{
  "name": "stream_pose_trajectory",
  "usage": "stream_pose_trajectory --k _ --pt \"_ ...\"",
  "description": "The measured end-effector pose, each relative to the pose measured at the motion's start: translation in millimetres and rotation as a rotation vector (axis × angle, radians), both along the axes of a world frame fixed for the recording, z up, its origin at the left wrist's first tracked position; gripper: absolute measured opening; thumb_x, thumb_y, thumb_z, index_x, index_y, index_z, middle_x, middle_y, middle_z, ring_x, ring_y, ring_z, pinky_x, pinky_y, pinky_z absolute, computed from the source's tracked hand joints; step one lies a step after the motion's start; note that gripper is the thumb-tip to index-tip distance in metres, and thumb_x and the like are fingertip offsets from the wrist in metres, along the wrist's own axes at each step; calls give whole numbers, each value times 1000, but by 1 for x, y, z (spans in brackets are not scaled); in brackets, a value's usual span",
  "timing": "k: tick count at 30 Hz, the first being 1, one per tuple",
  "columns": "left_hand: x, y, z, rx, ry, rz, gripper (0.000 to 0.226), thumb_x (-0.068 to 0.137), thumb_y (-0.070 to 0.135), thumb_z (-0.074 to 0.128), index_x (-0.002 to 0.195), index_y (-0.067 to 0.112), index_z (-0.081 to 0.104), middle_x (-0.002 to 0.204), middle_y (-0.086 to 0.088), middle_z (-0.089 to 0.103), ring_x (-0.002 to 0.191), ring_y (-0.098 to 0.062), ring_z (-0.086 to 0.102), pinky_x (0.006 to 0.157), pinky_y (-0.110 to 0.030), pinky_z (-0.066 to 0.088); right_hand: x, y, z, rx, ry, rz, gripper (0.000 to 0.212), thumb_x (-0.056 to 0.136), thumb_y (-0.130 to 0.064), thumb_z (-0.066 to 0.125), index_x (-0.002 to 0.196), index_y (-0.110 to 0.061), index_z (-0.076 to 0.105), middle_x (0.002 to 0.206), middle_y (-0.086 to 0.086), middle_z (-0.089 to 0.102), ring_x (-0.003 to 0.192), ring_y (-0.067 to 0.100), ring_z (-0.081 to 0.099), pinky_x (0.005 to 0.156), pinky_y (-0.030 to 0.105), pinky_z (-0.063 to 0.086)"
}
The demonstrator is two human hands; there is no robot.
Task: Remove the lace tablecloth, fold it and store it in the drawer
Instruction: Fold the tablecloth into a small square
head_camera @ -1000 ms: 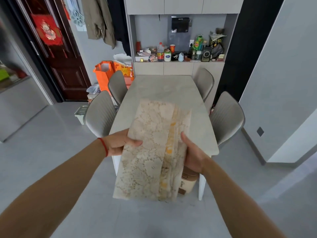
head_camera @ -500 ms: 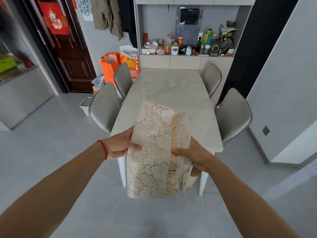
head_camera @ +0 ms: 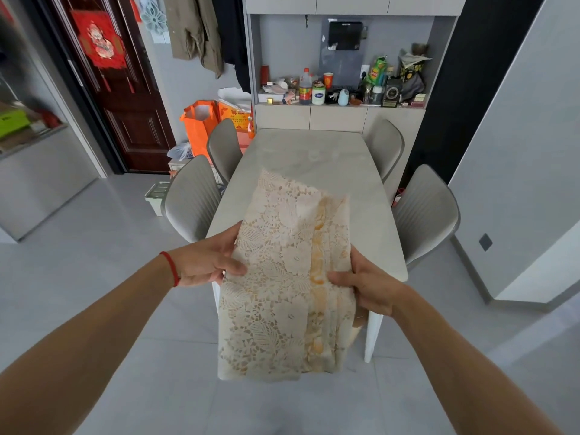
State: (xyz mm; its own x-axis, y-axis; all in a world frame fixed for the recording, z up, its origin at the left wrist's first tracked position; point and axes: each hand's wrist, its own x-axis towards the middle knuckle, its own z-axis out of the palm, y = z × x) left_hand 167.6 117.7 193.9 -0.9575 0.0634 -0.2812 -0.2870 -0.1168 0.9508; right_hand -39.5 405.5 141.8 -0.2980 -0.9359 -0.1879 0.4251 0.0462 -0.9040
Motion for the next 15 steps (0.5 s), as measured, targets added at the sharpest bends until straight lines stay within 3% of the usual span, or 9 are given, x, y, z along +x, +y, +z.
stream_pose_trajectory --k 2,5,7,10,12,15 --pt "-3 2 -4 65 61 100 70 89 -20 61 139 30 62 142 -5 66 118 -30 71 81 -38 65 -1 -3 3 -48 -22 -111 58 90 13 65 135 -24 63 133 16 72 118 35 72 85 44 63" --pt "-8 9 -9 100 109 228 43 87 -22 59 104 10 82 115 -14 78 102 -25 78 80 -30 64 1 -7 9 -53 -73 -245 32 81 5 70 107 -10 81 117 24 75 101 34 78 76 40 65" --pt "-12 12 -6 26 152 227 53 88 -27 47 77 10 84 106 -9 81 99 -22 78 79 -30 64 -1 -8 15 -66 -70 -265 23 85 2 65 96 -8 82 116 22 76 98 32 78 74 38 65" --pt "-21 7 6 -14 214 271 66 81 -38 30 55 3 75 128 -15 73 121 -32 69 91 -42 62 -10 -6 27 -48 -162 -281 21 95 -5 57 103 -12 76 111 18 75 89 28 78 70 37 64" --pt "-27 5 17 -70 252 276 66 79 -39 28 52 3 72 129 -16 73 125 -32 67 91 -43 62 -11 -2 29 7 -231 -224 30 91 -29 60 104 -12 81 106 14 78 89 28 79 72 40 64" --pt "-35 2 31 -106 295 278 63 82 -37 32 52 2 71 124 -16 75 123 -32 68 91 -42 62 -8 3 25 62 -279 -179 58 90 -56 52 110 -10 82 123 16 77 107 35 76 76 48 64"
